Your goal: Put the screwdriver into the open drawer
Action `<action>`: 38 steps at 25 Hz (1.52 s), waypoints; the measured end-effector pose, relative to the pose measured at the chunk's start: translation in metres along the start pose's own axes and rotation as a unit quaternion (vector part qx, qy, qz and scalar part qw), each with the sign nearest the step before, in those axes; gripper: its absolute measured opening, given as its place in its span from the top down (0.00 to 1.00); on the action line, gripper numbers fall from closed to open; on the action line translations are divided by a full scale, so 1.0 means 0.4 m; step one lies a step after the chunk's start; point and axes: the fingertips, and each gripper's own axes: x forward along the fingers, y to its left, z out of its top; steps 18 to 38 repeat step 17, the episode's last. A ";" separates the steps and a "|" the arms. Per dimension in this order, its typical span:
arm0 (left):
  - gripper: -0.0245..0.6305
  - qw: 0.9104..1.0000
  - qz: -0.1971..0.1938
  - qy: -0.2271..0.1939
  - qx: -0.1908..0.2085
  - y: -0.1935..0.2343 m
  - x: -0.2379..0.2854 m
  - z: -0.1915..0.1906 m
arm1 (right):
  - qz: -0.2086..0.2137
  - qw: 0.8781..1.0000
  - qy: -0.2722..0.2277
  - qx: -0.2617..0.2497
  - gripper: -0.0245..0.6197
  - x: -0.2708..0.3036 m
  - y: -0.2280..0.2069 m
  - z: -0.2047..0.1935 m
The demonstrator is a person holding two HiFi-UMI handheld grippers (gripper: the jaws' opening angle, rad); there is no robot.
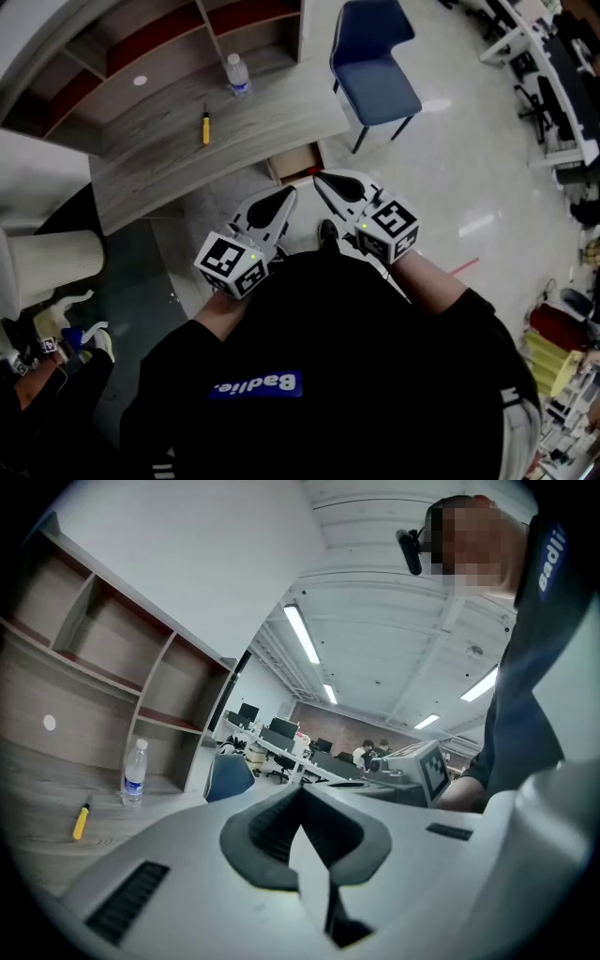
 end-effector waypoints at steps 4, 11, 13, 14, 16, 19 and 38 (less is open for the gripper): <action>0.96 1.000 0.002 0.000 0.007 0.012 0.000 0.002 | 0.002 1.000 0.006 -0.012 0.92 0.003 -0.001 0.006; 0.96 1.000 0.008 -0.003 0.003 0.020 -0.001 0.000 | 0.002 1.000 0.004 -0.005 0.92 0.008 -0.009 0.009; 0.96 1.000 0.009 -0.003 0.002 0.020 -0.002 0.000 | 0.004 1.000 0.004 -0.005 0.92 0.010 -0.007 0.008; 0.96 1.000 0.010 -0.003 0.000 0.019 -0.002 0.002 | 0.004 1.000 0.005 -0.005 0.92 0.012 -0.006 0.007; 0.96 1.000 0.011 -0.003 -0.002 0.019 -0.003 0.003 | 0.006 1.000 0.005 -0.005 0.92 0.014 -0.007 0.007; 0.96 1.000 0.012 -0.003 -0.003 0.019 -0.004 0.004 | 0.006 1.000 0.005 -0.005 0.92 0.015 -0.007 0.007; 0.96 1.000 0.012 -0.003 -0.003 0.019 -0.004 0.004 | 0.006 1.000 0.005 -0.005 0.92 0.015 -0.007 0.007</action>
